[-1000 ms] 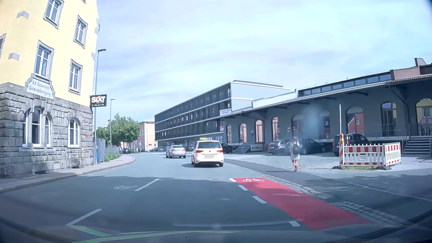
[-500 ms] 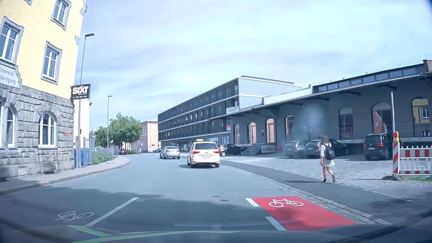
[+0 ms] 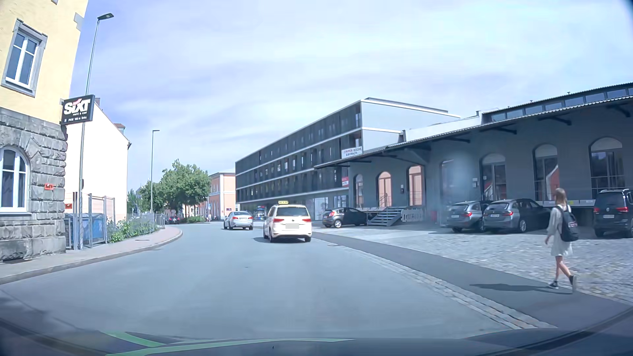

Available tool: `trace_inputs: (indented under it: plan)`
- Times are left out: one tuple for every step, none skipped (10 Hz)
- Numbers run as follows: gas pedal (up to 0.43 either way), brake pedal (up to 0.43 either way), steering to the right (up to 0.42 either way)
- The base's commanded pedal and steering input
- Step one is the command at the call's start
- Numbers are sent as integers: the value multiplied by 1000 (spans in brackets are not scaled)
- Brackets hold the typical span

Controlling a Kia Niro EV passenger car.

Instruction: Follow the waypoints while adhering to traffic rules and regulations

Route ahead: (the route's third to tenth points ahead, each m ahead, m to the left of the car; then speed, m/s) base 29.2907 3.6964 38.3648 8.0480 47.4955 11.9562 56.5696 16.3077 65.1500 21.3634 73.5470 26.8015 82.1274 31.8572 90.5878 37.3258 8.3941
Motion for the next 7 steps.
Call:
trace_inputs:
  plan:
    - [87, 0, -30]
    - [87, 0, -34]
    - [87, 0, -34]
    - [98, 0, -35]
    - [98, 0, -36]
    - [98, 0, -36]
    - [110, 0, -37]
